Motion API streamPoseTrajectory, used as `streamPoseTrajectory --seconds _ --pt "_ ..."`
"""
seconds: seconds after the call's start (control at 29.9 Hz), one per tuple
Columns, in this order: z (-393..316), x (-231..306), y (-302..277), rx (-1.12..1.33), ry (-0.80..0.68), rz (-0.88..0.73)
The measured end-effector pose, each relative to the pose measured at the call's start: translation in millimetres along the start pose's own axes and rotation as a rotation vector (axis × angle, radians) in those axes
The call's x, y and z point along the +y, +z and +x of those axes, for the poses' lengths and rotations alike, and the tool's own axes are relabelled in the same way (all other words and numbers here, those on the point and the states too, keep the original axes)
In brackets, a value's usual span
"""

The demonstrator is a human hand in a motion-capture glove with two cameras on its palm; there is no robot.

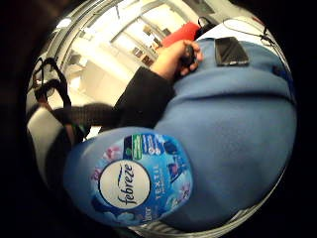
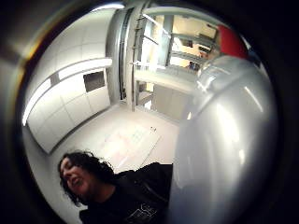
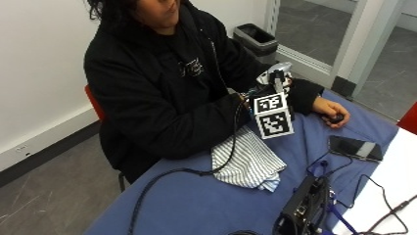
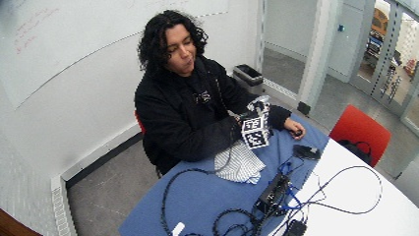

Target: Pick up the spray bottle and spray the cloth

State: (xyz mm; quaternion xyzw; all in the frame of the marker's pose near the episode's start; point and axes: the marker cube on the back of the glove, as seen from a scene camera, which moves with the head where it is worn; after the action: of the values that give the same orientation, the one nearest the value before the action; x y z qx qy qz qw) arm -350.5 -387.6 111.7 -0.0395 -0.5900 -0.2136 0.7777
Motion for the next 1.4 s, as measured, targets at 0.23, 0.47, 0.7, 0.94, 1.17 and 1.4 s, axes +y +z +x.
streamPoseTrajectory --seconds 0.23,0.47,0.7,0.94,1.17,1.4 --pt "-2.2 0.0 -15.2 0.045 0.136 -0.149" --pt "-14.9 39.1 -48.8 0.428 0.116 -0.224" --pt "-36.9 54.3 -86.8 0.761 0.144 -0.293" --pt "-71.6 71.5 -127.2 0.923 0.189 -0.337" --pt "-92.9 81.1 -142.1 1.064 0.192 -0.280" --pt "-98.3 94.7 -136.6 1.204 0.229 -0.419"
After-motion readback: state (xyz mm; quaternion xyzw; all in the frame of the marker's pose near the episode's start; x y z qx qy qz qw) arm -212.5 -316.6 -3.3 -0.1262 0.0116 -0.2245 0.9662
